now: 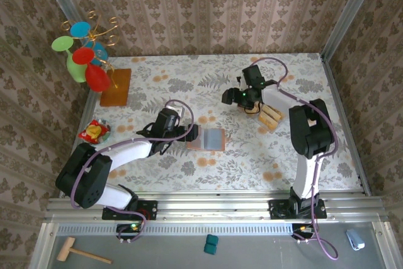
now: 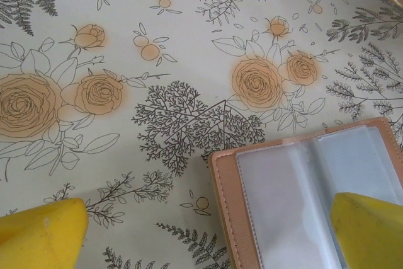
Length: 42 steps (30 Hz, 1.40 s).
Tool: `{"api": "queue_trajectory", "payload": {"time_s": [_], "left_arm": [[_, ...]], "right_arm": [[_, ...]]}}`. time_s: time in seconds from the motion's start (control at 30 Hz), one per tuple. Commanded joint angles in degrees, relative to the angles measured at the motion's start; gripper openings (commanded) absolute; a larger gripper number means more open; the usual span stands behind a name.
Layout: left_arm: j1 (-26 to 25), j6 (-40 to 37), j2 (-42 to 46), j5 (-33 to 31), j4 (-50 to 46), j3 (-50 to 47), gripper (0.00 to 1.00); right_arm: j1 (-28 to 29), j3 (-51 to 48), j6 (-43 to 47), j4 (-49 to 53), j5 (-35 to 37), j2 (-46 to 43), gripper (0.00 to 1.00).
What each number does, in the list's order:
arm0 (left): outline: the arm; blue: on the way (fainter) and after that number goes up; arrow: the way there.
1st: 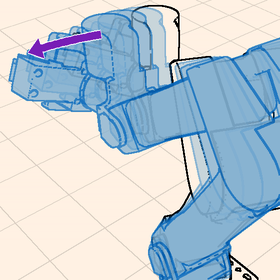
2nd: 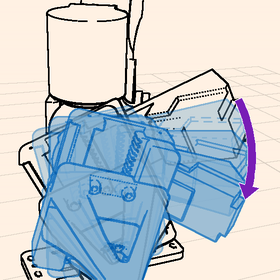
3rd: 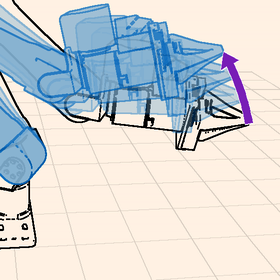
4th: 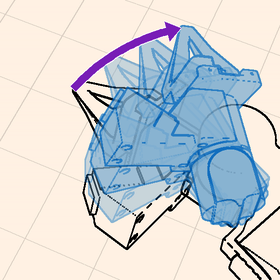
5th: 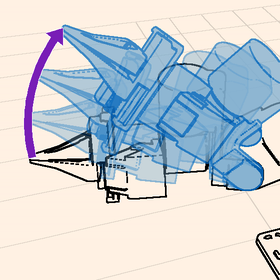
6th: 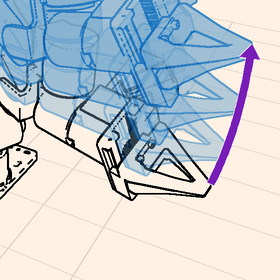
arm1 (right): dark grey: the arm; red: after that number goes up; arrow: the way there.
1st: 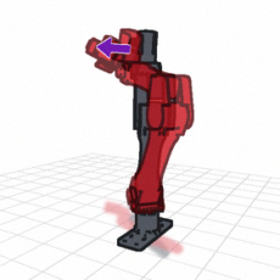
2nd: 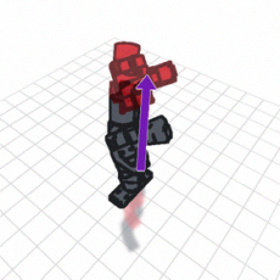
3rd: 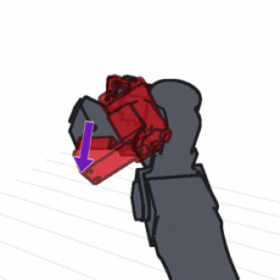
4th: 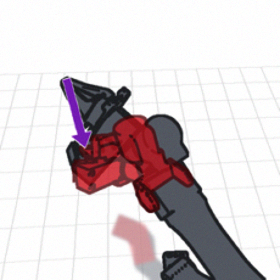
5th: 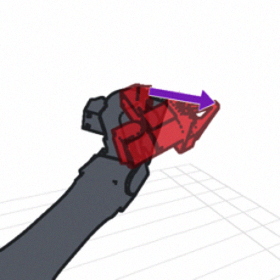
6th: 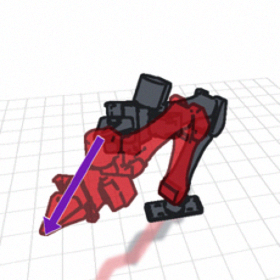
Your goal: Put the credit cards into the card holder
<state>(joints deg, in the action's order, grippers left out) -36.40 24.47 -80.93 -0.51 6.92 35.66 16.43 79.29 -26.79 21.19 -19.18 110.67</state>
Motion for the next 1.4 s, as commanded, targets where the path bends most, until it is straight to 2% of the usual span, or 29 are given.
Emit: {"api": "queue_trajectory", "payload": {"time_s": [0.0,0.03,0.2,0.33,0.47,0.57,0.77,0.93,1.2,1.37], "left_arm": [[-0.56,0.76,0.11,0.91,-0.59,1.33,1.0],[-0.52,0.73,0.24,1.0,-0.8,1.42,1.0],[-0.61,0.51,1.68,1.04,-1.33,1.25,1.0],[-0.68,0.57,2.82,0.87,-1.87,0.84,1.0],[-0.61,0.27,3.88,0.79,-2.33,0.47,1.0],[-0.68,0.4,4.09,1.04,-2.34,0.33,1.0],[-0.68,0.84,4.11,1.4,-1.5,0.03,1.0],[-0.68,1.37,3.58,1.48,-0.68,-0.15,1.0],[-0.6,1.75,2.92,1.66,-0.06,-0.48,1.0],[-0.66,1.86,2.46,1.66,0.23,-0.27,1.0]], "right_arm": [[0.35,-0.09,3.41,4.12,0.23,-7.52,0.89],[0.33,-0.48,4.14,4.79,1.66,-8.86,0.99],[-0.27,-2.52,5.26,6.14,7.73,-13.72,1.0],[-2.33,-4.44,4.95,5.57,3.54,-15.04,1.0],[-2.66,-4.76,7.18,8.35,3.69,-14.53,0.88],[-2.13,-4.48,10.53,12.5,9.07,-13.99,0.82],[1.35,-4.08,17.46,17.4,21.39,-13.67,0.76],[4.08,-2.07,19.53,19.93,29.29,-11.17,0.69],[5.68,1.41,20.78,20.24,32.6,-6.1,0.61],[5.68,4.05,21.63,20.9,33.97,-2.95,0.6]]}}
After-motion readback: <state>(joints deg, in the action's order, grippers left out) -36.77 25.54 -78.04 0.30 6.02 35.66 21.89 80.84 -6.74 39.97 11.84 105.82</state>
